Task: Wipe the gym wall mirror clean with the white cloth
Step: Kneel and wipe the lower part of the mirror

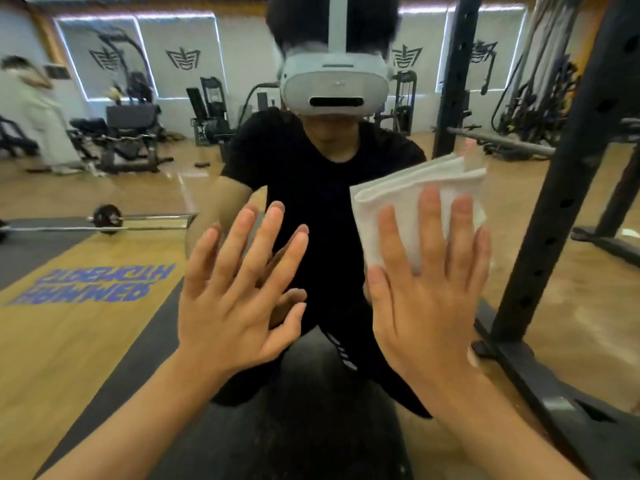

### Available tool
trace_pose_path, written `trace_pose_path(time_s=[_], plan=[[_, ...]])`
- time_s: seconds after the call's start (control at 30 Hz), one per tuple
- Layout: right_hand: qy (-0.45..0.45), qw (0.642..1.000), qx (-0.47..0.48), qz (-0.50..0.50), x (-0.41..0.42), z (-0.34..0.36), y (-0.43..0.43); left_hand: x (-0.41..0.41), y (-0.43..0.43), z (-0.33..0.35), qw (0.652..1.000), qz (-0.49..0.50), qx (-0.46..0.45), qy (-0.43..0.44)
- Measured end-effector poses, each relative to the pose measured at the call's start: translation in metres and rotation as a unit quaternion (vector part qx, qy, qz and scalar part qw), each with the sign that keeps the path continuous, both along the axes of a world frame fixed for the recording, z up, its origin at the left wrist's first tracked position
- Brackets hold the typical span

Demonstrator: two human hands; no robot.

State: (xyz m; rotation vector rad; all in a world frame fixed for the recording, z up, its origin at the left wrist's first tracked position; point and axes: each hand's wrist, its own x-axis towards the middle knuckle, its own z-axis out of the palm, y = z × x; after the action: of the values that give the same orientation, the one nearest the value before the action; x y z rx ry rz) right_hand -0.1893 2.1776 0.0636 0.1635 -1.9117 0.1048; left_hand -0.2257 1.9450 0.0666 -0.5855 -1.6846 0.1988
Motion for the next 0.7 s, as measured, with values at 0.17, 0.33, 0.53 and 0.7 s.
trace_pose_path(time_s=[0.17, 0.33, 0.53, 0.7], plan=[[0.011, 1.000, 0.016, 0.009, 0.004, 0.028, -0.003, -0.003, 0.000, -0.003, 1.000, 0.014, -0.005, 0.022], [-0.009, 0.999, 0.035, 0.016, -0.005, 0.068, -0.017, -0.003, 0.000, -0.001, 0.999, 0.023, -0.002, 0.025], [0.004, 0.999, 0.042, 0.029, -0.001, 0.044, -0.003, 0.000, 0.001, -0.003, 1.000, 0.014, 0.011, 0.010], [0.003, 0.996, 0.085, 0.007, 0.001, 0.069, -0.001, 0.000, -0.003, -0.001, 1.000, 0.000, 0.002, -0.009]])
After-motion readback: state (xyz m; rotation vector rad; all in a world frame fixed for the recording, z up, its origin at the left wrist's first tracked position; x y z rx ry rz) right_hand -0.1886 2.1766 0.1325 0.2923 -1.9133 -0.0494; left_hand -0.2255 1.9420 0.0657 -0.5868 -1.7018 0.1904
